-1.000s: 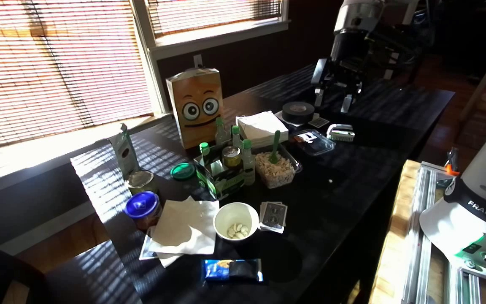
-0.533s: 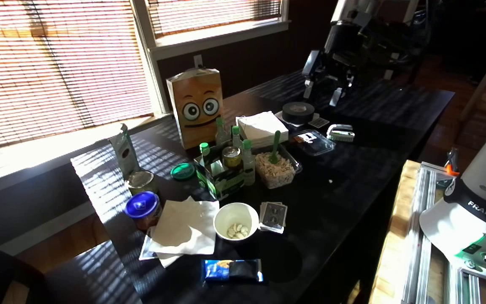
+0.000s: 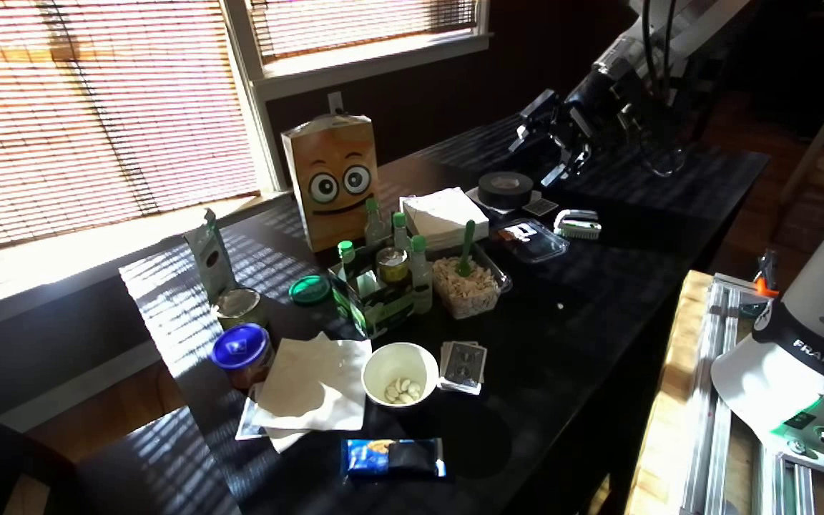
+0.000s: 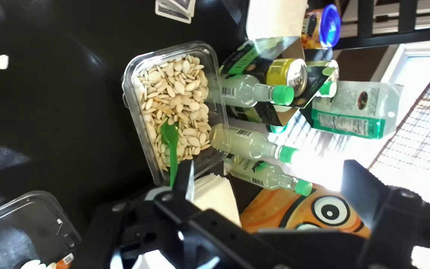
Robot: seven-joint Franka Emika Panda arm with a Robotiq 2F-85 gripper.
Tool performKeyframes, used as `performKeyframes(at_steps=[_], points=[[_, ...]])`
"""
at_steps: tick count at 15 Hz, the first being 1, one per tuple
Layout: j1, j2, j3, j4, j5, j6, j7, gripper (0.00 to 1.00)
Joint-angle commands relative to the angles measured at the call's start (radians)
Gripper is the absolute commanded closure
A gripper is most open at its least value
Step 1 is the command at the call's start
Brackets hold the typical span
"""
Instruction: Use the spoon to transfer some contents from the right bowl to the left bowl
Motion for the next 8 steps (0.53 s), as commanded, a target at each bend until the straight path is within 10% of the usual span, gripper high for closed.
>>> performKeyframes(at_steps=[1,6,8], points=[[0.151,0.189,-0.167,0.075,0.273,-0.109,-0.222,0.0],[0.189,0.468,-0.241,0.157,0.437,-0.41,-0.344,0.0],[0.023,0.371,-0.079,0.11,0.383,-0.354,-0.313,0.0]])
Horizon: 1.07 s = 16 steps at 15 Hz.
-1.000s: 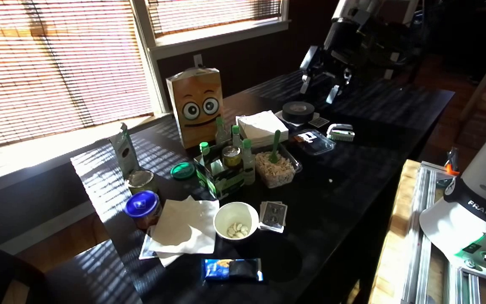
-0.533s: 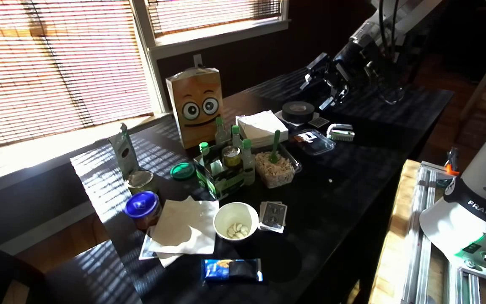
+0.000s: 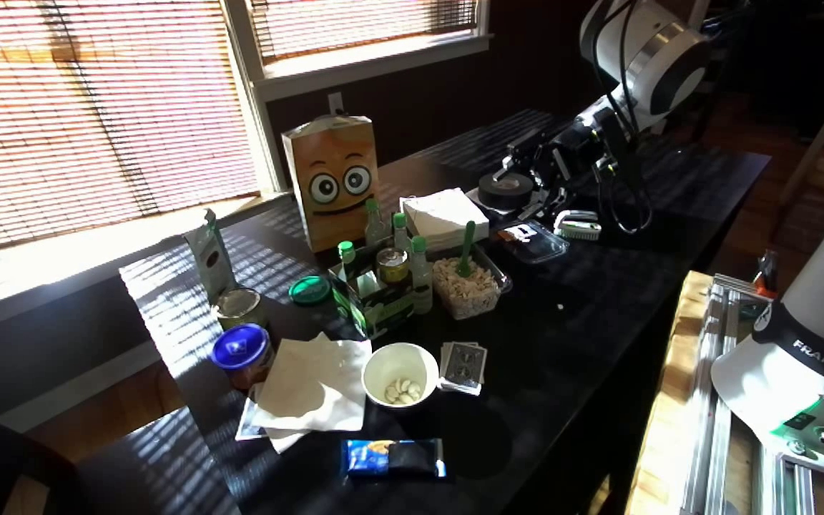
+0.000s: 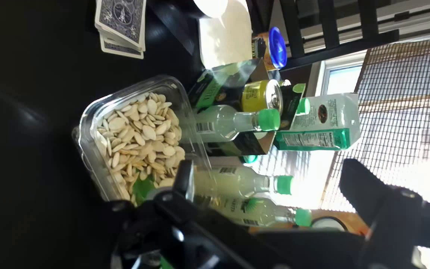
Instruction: Use the spoon to transfer some contents from the right bowl to the left bowl
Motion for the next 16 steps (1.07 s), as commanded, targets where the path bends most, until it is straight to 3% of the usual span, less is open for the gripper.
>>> performKeyframes(at_steps=[1,3,7,8,11,16], points=[[-0.159,0.034,0.163,0.016,-0.008,-0.017,0.004,0.0],[-0.188,0.086,0.203,0.039,-0.006,-0.033,0.003,0.0],[-0.191,0.102,0.209,0.05,-0.001,-0.036,0.002,0.0],[-0.209,0.137,0.239,0.071,0.043,-0.056,0.012,0.0],[-0.34,0.24,0.323,0.165,0.139,-0.104,0.023,0.0],[-0.473,0.412,0.386,0.332,0.28,-0.119,-0.158,0.0]])
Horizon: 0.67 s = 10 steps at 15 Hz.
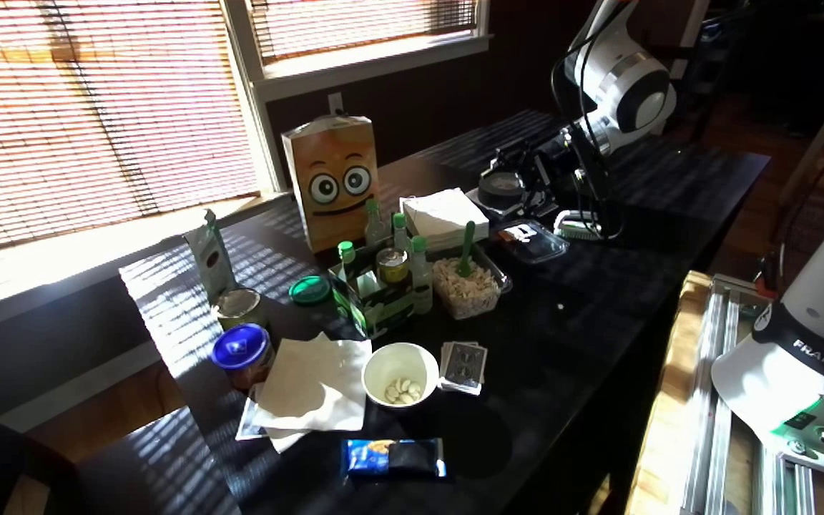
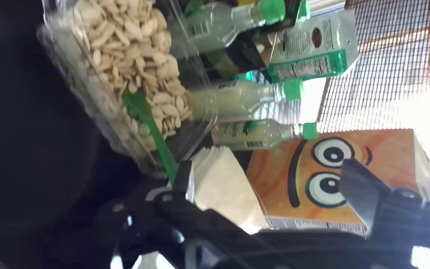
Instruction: Use the spoon to transfer some contents from the right bowl to the left bowl
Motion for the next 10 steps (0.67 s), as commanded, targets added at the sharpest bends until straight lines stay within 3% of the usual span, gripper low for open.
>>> performKeyframes(at_steps=[1,5,7,10], points=[[-0.077,0.165,0.055,0.14,0.111,-0.036,-0.128,0.0],[-0.074,0.268,0.087,0.223,0.116,0.016,-0.139,0.0],[-0.078,0.23,0.082,0.187,0.094,0.009,-0.122,0.0],[-0.075,0.268,0.089,0.216,0.094,0.014,-0.12,0.0]])
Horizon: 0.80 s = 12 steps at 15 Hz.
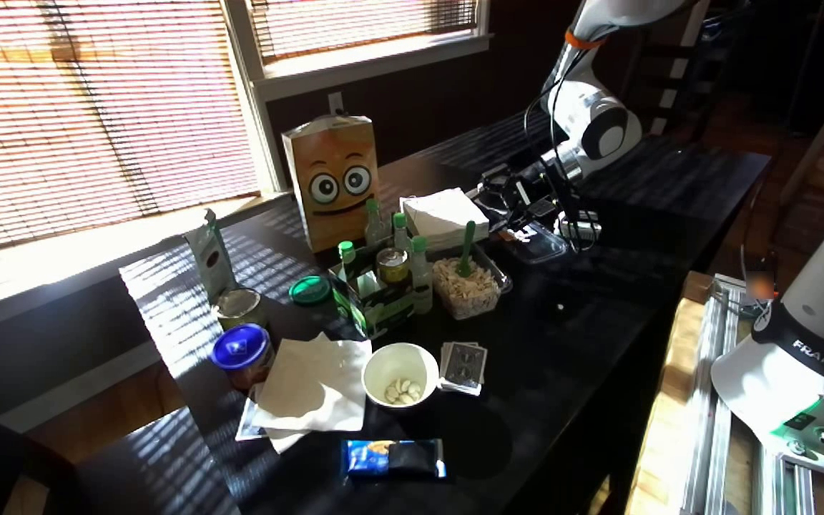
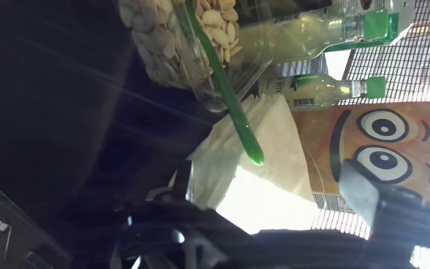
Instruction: Use the spoon to transfer some contents from the right bowl to the left bowl
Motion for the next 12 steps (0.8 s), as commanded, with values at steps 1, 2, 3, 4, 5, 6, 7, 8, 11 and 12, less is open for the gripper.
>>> performKeyframes(at_steps=[1,2,3,4,5,6,7,8,11,12], points=[[-0.021,0.005,0.007,0.007,-0.039,-0.057,-0.044,0.0],[-0.03,0.017,0.007,0.014,-0.084,-0.105,-0.103,0.0],[-0.04,0.024,0.01,0.02,-0.106,-0.146,-0.127,0.0],[-0.049,0.036,0.011,0.028,-0.133,-0.187,-0.159,0.0],[-0.059,0.046,0.011,0.034,-0.16,-0.228,-0.194,0.0],[-0.068,0.055,0.012,0.042,-0.181,-0.263,-0.235,0.0],[-0.08,0.063,0.015,0.048,-0.185,-0.298,-0.275,0.0],[-0.083,0.066,0.016,0.047,-0.16,-0.297,-0.307,0.0],[-0.088,0.079,0.026,0.046,-0.062,-0.288,-0.362,0.0],[-0.081,0.082,0.027,0.046,-0.034,-0.275,-0.373,0.0]])
